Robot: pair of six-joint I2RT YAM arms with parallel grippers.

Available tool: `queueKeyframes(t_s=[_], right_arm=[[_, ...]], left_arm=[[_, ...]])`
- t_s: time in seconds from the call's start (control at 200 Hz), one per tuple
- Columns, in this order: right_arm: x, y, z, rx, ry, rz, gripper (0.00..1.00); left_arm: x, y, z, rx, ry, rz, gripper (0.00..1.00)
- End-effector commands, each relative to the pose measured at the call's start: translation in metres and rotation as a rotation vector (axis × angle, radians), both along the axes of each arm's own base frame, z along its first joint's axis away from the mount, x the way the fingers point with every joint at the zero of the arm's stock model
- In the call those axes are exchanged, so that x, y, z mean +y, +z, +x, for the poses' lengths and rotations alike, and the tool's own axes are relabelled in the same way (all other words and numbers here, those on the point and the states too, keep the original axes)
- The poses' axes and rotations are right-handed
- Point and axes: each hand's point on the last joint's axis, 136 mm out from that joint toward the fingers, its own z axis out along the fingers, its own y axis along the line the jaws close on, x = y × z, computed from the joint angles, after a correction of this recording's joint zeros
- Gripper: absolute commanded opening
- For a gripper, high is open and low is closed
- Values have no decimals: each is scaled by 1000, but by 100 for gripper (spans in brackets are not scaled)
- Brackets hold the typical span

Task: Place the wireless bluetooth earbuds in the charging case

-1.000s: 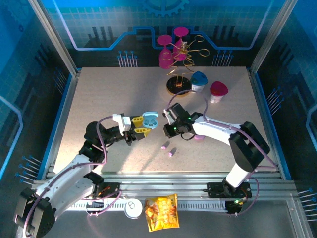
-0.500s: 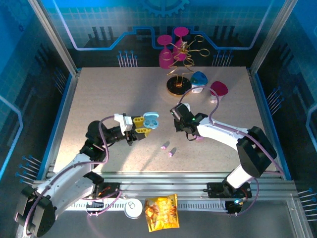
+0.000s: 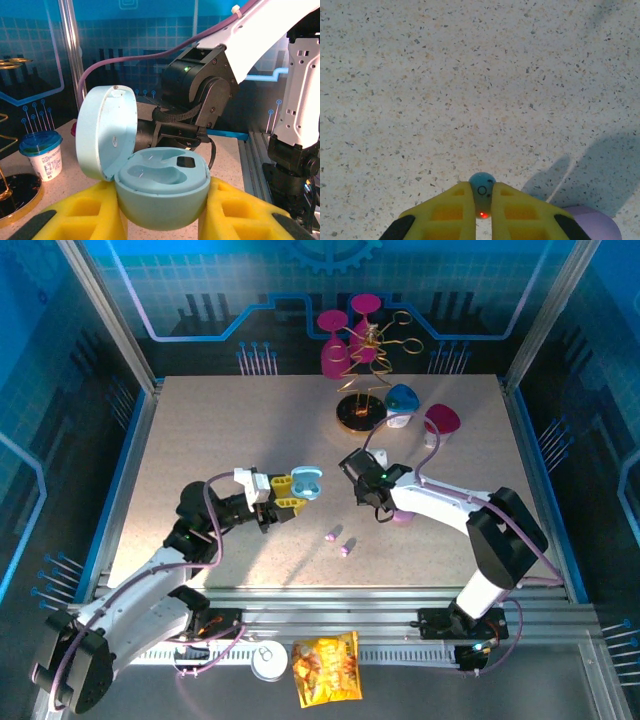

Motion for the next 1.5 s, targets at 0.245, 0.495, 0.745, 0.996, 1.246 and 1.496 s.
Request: queueKeyframes(t_s=[0.245,0.495,0.745,0.996,1.246,1.496], right_arm=[[12,55,1,-104,62,117,9],[36,97,-15,-108,189,256,10],[66,143,-35,-152,341,424,10],[102,182,-43,-238,459,496,11],[137,202,-41,-274,545,527,10],[152,187,-38,-234,562,526,10]], left_arm=[[2,-7,27,-56,94,27,18],[-4,-20,57,-62,148,47,17],[-9,-34,80,-63,185,72,17],[-16,-45,93,-52,186,76,17],[-18,-52,97,-50,179,72,16],[-18,-45,94,-59,180,53,16]])
